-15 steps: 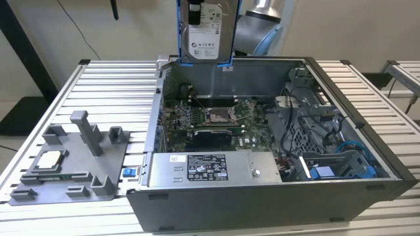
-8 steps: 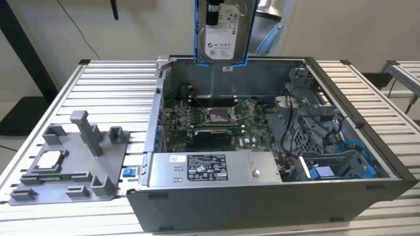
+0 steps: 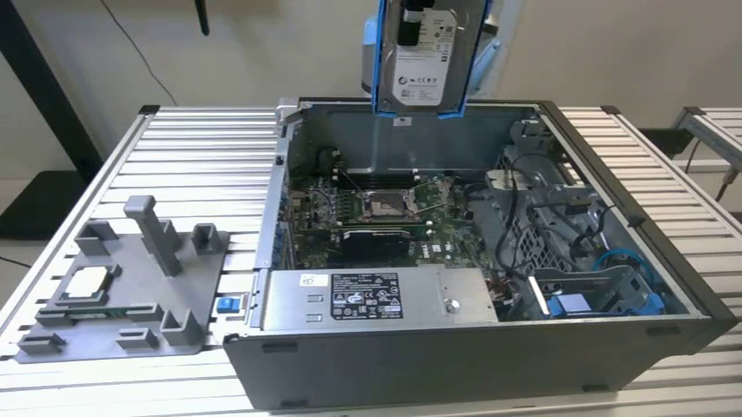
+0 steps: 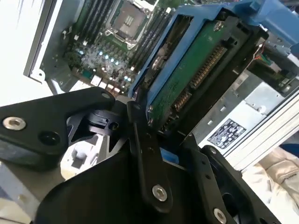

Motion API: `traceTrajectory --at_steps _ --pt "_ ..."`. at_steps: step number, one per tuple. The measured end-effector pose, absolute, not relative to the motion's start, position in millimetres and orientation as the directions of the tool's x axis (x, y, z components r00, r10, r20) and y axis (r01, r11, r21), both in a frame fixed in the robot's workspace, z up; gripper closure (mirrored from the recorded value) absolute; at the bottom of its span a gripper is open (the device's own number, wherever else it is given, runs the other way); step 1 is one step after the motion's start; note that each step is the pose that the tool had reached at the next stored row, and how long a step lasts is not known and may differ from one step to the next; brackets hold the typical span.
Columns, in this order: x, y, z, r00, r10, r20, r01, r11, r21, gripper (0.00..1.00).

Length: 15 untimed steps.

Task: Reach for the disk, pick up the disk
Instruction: 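Pick up the disk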

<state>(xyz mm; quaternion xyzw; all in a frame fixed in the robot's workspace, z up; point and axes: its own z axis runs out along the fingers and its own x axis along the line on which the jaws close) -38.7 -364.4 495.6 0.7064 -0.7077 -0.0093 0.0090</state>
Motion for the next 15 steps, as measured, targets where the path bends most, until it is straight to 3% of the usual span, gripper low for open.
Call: traceTrajectory --at_steps 15 --pt "9 -364 494 -0.002 -1.0 0.0 -1.0 0.002 0.026 1.0"
